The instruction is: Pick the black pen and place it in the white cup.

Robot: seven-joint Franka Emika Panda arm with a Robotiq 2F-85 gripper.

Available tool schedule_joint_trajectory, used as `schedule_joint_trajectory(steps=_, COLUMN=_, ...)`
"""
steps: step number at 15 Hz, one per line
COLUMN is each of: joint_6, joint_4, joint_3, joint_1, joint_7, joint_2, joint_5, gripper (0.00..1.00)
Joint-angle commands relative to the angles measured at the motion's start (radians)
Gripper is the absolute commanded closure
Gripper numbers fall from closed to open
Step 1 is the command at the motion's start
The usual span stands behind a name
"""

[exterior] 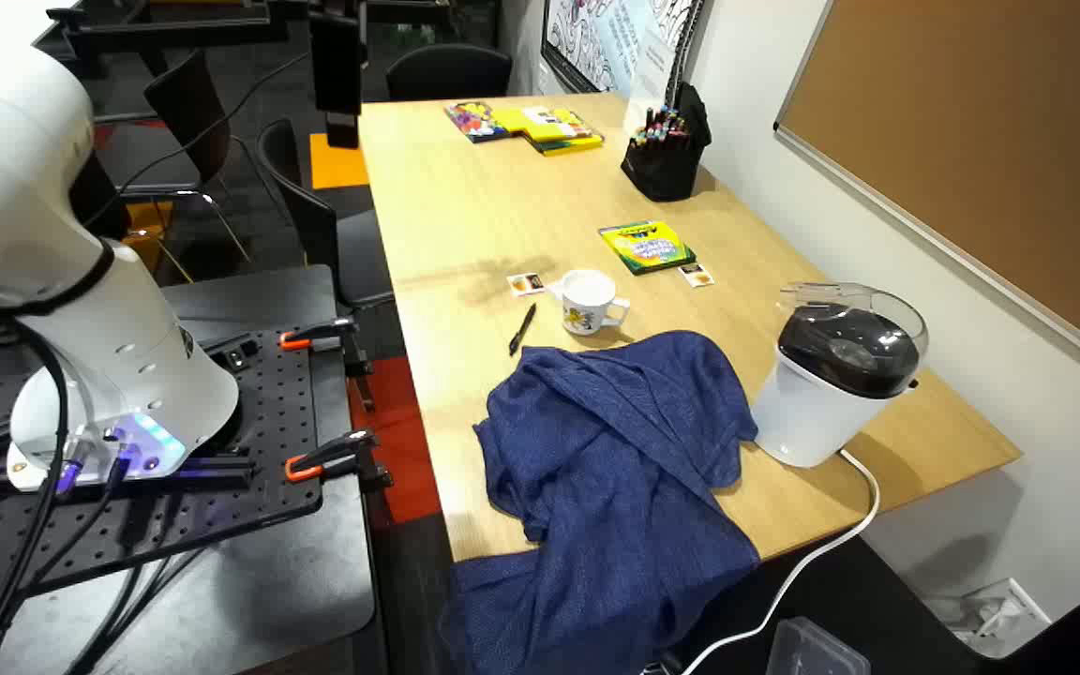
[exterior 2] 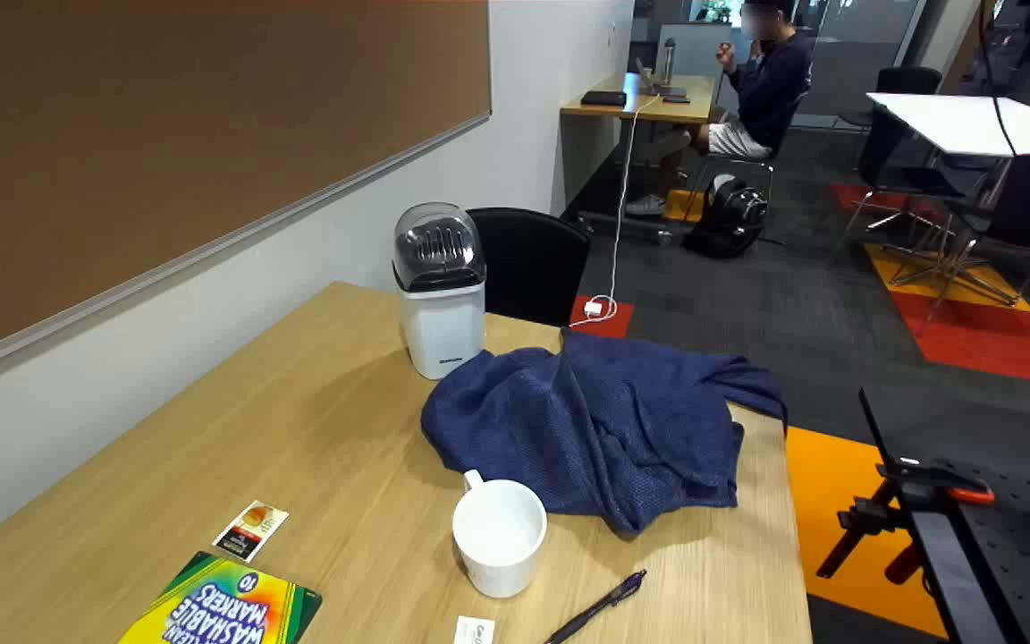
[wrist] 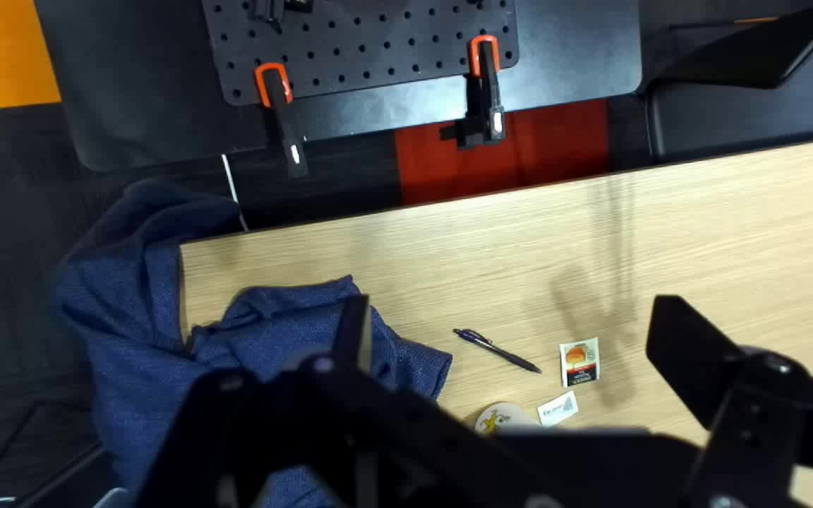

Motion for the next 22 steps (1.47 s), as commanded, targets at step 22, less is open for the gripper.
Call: schedule_joint_trajectory(steps=22, joint_6=0.498, joint_4=-0.102, joint_3=0.094, joint_1=0.125, joint_7=-0.377, joint_2=0.249, joint_5=-0.12, gripper=0.0)
